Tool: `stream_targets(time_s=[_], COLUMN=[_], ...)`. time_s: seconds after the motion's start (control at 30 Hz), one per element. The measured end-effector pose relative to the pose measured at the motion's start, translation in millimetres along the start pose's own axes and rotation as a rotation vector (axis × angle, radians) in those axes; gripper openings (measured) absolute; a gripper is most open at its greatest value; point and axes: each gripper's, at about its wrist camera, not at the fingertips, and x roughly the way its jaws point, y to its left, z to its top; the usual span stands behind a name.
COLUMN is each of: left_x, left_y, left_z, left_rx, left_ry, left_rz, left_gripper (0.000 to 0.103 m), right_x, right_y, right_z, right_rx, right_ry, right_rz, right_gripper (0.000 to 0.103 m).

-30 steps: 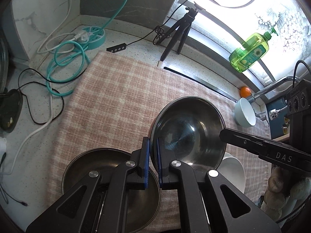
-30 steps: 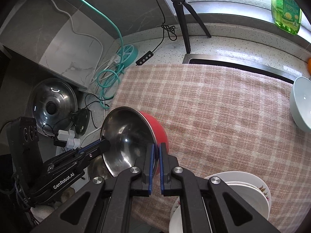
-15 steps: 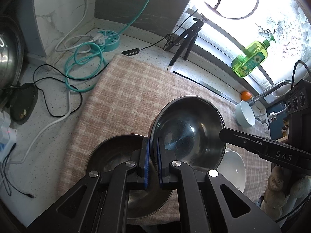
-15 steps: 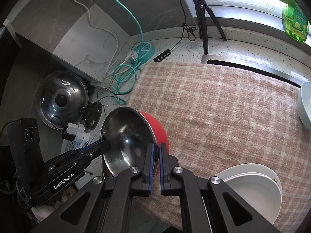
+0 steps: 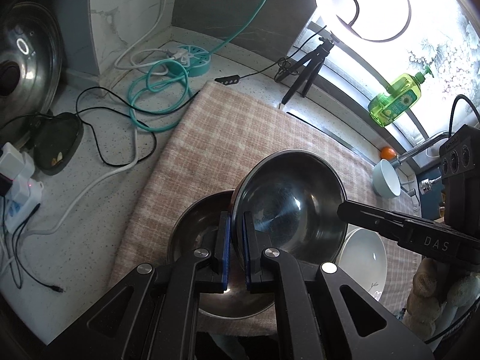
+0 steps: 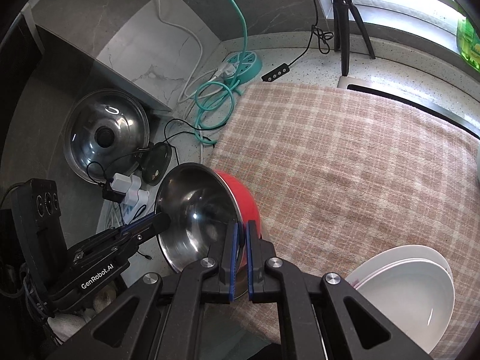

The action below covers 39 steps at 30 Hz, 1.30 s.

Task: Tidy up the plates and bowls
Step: 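Lower the red-bottomed bowl into the large steel bowl with both grippers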

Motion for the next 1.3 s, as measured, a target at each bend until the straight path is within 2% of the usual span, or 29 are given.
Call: stream_targets(time_s=[0.37,1.3], left_x=[2.9,33.0], left_y=[19.3,36.9], left_z=[-11.4,-40.5], left_rx=[-0.036,-0.057], left_ry=[0.025,0.108], left_rz=[0.002,0.042], left_gripper=[0.005,0.006], right_x=[16.7,64.2], right_y=[9.7,5.7], right_z=[-6.4,-25.7], right_rx=[-0.012,-0.023], right_ry=[0.035,0.128], right_rz=[0.001,-0.052], right_gripper=[0.005,0.005])
